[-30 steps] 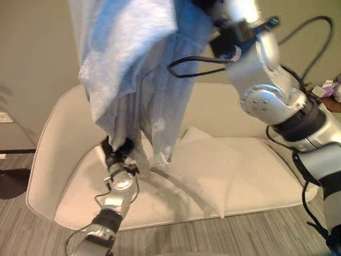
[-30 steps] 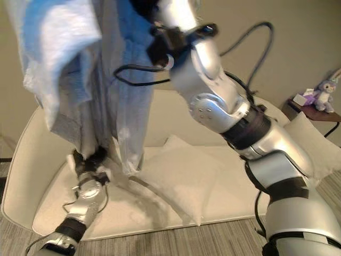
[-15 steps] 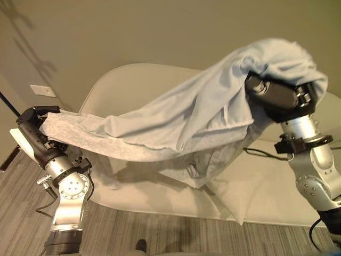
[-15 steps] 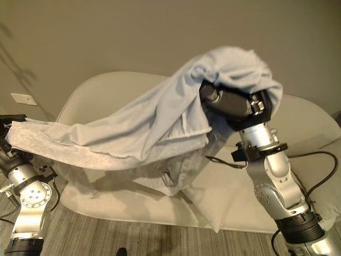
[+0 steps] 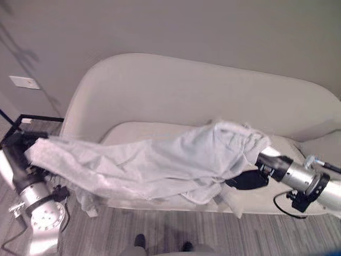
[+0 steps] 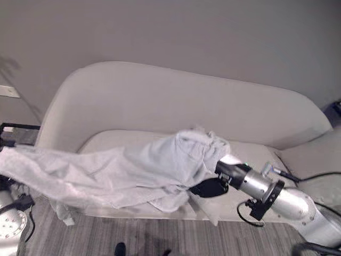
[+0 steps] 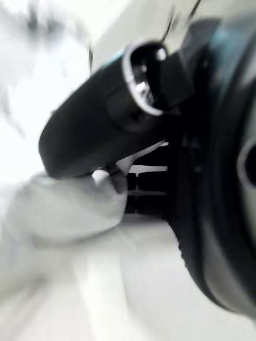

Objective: Hang the clothes on the sofa on the clothes rack.

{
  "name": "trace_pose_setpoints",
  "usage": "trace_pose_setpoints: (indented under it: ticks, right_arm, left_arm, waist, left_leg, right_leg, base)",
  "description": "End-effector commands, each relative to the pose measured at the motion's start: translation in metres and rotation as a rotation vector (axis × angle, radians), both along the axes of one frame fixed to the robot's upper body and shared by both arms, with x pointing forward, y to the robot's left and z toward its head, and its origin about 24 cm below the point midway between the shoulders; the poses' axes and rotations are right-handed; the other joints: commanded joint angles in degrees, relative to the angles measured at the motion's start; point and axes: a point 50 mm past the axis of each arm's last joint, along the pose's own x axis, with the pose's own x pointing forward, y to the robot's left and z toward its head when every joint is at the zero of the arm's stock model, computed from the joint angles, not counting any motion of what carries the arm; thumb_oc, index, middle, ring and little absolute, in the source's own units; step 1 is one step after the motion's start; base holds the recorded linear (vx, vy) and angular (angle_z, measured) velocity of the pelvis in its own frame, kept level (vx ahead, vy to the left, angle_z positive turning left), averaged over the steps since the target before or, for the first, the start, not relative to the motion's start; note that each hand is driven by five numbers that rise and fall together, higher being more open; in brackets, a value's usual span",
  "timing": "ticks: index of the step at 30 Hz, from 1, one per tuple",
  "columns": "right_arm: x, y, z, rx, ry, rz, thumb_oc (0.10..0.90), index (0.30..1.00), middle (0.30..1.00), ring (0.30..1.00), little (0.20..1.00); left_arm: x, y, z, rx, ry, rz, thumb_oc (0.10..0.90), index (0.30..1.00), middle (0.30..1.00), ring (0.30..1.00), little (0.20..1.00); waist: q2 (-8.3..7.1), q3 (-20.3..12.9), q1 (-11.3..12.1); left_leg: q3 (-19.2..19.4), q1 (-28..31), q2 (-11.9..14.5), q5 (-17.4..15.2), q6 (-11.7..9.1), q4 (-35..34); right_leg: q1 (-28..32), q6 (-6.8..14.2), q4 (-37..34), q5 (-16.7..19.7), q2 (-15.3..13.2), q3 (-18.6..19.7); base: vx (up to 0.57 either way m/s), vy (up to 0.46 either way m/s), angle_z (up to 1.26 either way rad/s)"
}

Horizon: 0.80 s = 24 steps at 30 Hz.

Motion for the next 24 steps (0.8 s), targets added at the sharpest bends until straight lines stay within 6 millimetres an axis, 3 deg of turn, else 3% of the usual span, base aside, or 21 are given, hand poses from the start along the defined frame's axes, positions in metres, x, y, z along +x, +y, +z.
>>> trace_pose_setpoints:
  ticks: [1,4,7,10,15,16,17,18,20,22,23,24]
  right_arm:
    - [0.016,0.011,0.014,-0.093,-0.271,0.014,0.4,0.3,0.3,0.3,0.3]
    - [0.011,0.025,-0.009,-0.199,-0.202,0.106,0.4,0.3,0.3,0.3,0.3]
    - [0.013,0.034,-0.023,-0.326,-0.212,0.185,0.4,0.3,0.3,0.3,0.3]
    - [0.019,0.04,-0.023,-0.344,-0.276,0.186,0.4,0.3,0.3,0.3,0.3]
    - [0.029,0.016,-0.026,-0.389,-0.384,0.008,0.4,0.3,0.3,0.3,0.3]
    - [0.029,0.008,-0.027,-0.386,-0.437,-0.08,0.4,0.3,0.3,0.3,0.3]
    - [0.028,0.004,-0.029,-0.38,-0.449,-0.119,0.4,0.3,0.3,0.3,0.3]
    - [0.026,0.004,-0.03,-0.381,-0.45,-0.123,0.4,0.3,0.3,0.3,0.3]
    - [0.025,-0.006,-0.034,-0.358,-0.483,-0.24,0.4,0.3,0.3,0.3,0.3]
    - [0.024,-0.013,-0.037,-0.323,-0.512,-0.333,0.4,0.3,0.3,0.3,0.3]
    - [0.024,-0.014,-0.038,-0.321,-0.514,-0.338,0.4,0.3,0.3,0.3,0.3]
    - [0.024,-0.017,-0.039,-0.274,-0.556,-0.416,0.4,0.3,0.3,0.3,0.3]
  left_arm:
    - [0.018,-0.014,0.045,0.022,-0.305,-0.148,0.4,0.3,0.3,0.3,0.3]
    - [0.018,-0.027,0.041,0.041,-0.232,-0.239,0.4,0.3,0.3,0.3,0.3]
    - [0.014,-0.026,0.045,0.063,-0.244,-0.22,0.4,0.3,0.3,0.3,0.3]
    - [0.01,-0.027,0.049,0.058,-0.28,-0.189,0.4,0.3,0.3,0.3,0.3]
    - [0.017,-0.031,0.05,0.069,-0.293,-0.198,0.4,0.3,0.3,0.3,0.3]
    - [0.019,-0.03,0.052,0.08,-0.296,-0.194,0.4,0.3,0.3,0.3,0.3]
    - [0.016,-0.028,0.051,0.084,-0.293,-0.174,0.4,0.3,0.3,0.3,0.3]
    - [0.017,-0.028,0.051,0.086,-0.291,-0.178,0.4,0.3,0.3,0.3,0.3]
    - [0.017,-0.027,0.055,0.11,-0.304,-0.155,0.4,0.3,0.3,0.3,0.3]
    - [0.021,-0.029,0.059,0.141,-0.311,-0.153,0.4,0.3,0.3,0.3,0.3]
    - [0.022,-0.03,0.06,0.145,-0.311,-0.154,0.4,0.3,0.3,0.3,0.3]
    - [0.023,-0.031,0.06,0.155,-0.314,-0.142,0.4,0.3,0.3,0.3,0.3]
  waist:
    - [0.82,-3.87,1.76]
    - [1.3,-5.14,2.51]
    - [2.05,-5.43,3.22]
    - [2.19,-5.24,3.3]
    - [2.06,-3.08,2.92]
    - [2.18,-2.81,1.9]
    - [2.34,-3.0,1.55]
    - [2.26,-3.11,1.79]
    - [2.06,-3.23,1.19]
    - [2.18,-2.99,0.69]
    - [2.22,-2.95,0.62]
    - [3.01,-3.05,0.11]
  left_leg:
    - [-7.12,-0.76,-4.8,-4.31,0.68,0.19]
    - [-6.27,-0.8,-4.25,-4.52,0.6,0.19]
    - [-5.75,-0.53,-3.91,-4.56,0.89,0.54]
    - [-4.73,-0.73,-3.82,-5.56,1.02,2.33]
    - [0.0,-5.62,-2.06,-5.75,-1.13,8.55]
    - [5.13,-6.49,0.4,-6.08,-1.6,9.37]
    - [5.73,-6.19,1.07,-6.47,-1.61,9.39]
    - [5.75,-6.23,1.14,-6.58,-1.63,9.48]
    - [5.37,-5.81,3.89,-6.65,-2.41,10.64]
    - [4.69,-5.25,8.29,-5.61,-3.41,10.93]
    - [4.32,-5.26,8.53,-5.48,-3.66,10.78]
    - [3.02,-4.62,12.58,-3.65,-4.76,9.85]
  right_leg:
    - [5.01,-1.38,-8.71,3.45,6.73,0.89]
    - [7.17,-0.82,-14.61,5.51,6.89,0.64]
    - [8.98,-0.62,-17.52,6.55,7.27,1.3]
    - [10.18,-0.67,-18.57,6.86,7.1,1.67]
    - [10.22,-0.15,-19.03,7.02,5.02,-0.89]
    - [9.79,0.23,-19.05,7.33,3.96,-2.41]
    - [9.69,0.32,-19.05,7.51,3.55,-2.51]
    - [9.68,0.33,-19.06,7.52,3.61,-2.49]
    - [9.41,0.53,-18.8,8.25,1.58,-2.8]
    - [8.82,0.89,-18.61,8.28,-0.33,-3.69]
    - [8.93,0.76,-18.63,8.23,-0.05,-4.03]
    - [8.75,1.42,-18.35,8.08,-1.44,-4.32]
  base:
    - [0.11,-0.172,-0.05]
    - [0.08,-0.091,0.01]
    - [0.04,-0.045,-0.08]
    - [0.03,-0.028,-0.13]
    - [-0.08,0.021,0.04]
    - [-0.07,0.076,0.53]
    - [-0.06,0.079,0.54]
    - [0.01,0.089,0.4]
    - [-0.03,0.154,0.25]
    - [-0.06,0.142,0.03]
    - [-0.03,0.219,0.32]
    - [-0.01,0.272,0.44]
